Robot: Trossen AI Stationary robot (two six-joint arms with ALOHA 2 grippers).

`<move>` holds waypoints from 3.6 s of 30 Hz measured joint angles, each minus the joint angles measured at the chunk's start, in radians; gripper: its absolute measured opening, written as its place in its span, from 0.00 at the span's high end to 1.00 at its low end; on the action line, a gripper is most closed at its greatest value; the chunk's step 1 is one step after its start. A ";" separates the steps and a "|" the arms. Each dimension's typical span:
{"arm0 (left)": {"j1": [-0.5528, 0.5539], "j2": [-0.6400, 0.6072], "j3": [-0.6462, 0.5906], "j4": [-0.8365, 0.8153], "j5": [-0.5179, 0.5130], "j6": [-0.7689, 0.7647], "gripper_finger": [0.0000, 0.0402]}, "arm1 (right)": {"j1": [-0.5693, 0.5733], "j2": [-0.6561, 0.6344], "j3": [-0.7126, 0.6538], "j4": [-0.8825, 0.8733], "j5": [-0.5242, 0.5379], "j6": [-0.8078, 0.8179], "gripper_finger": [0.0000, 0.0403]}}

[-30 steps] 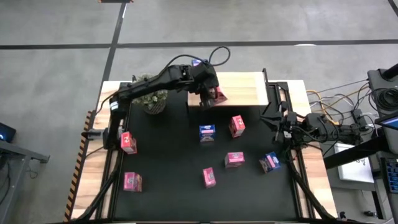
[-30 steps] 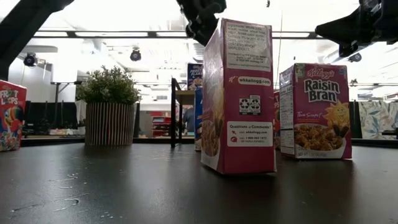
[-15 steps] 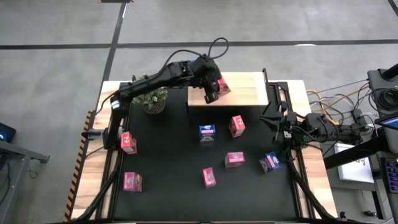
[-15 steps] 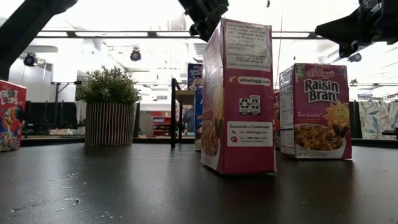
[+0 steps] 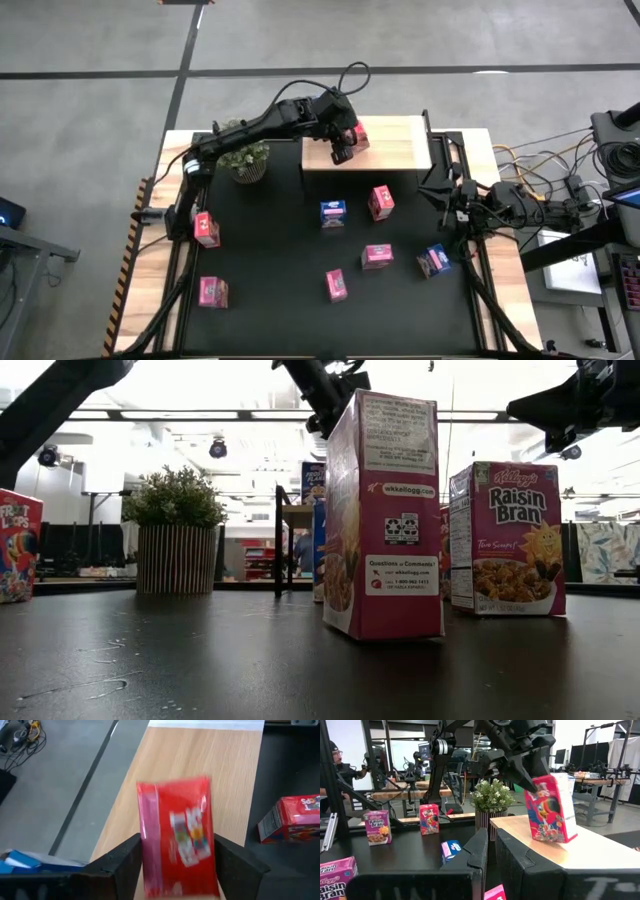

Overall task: Stack cereal on shelf
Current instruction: Put the middle red cereal box on the shelf

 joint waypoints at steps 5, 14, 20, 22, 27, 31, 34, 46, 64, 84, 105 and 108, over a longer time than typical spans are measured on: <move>0.000 -0.002 0.000 0.033 0.000 0.009 0.42 | 0.000 0.000 0.000 0.000 0.000 0.000 0.93; -0.005 -0.018 0.000 0.031 0.000 0.035 0.41 | 0.000 0.000 0.000 0.000 0.000 0.000 0.93; -0.048 -0.068 0.000 0.014 0.000 0.061 0.41 | 0.000 0.000 0.000 0.000 0.000 0.022 0.93; -0.075 -0.085 -0.016 0.014 0.002 0.062 0.41 | 0.000 0.004 0.000 0.002 -0.001 0.034 0.93; -0.163 -0.180 -0.179 0.081 0.030 0.067 0.41 | 0.000 0.026 -0.007 0.011 -0.001 0.037 0.93; -0.226 -0.322 -0.424 0.241 0.030 0.060 0.41 | 0.000 0.062 -0.007 0.061 -0.001 0.037 0.93; -0.257 -0.452 -0.601 0.393 0.027 0.048 0.41 | 0.000 0.108 -0.008 0.134 0.000 0.035 0.93; -0.267 -0.883 -1.174 0.870 0.024 0.005 0.41 | -0.003 0.387 0.216 0.159 0.054 -0.010 0.93; -0.262 -1.092 -1.448 1.122 -0.011 0.038 0.41 | -0.296 0.917 0.859 -0.367 -0.146 -0.104 0.93; -0.262 -1.090 -1.459 1.119 -0.053 0.035 0.41 | -0.678 1.302 1.360 -0.665 -0.622 -0.442 0.93; -0.262 -1.090 -1.459 1.121 -0.054 0.073 0.41 | -0.732 1.515 1.580 -0.874 -0.638 -0.579 0.40; -0.261 -1.090 -1.459 1.121 -0.054 0.079 0.41 | -0.732 1.527 1.602 -0.895 -0.637 -0.597 0.34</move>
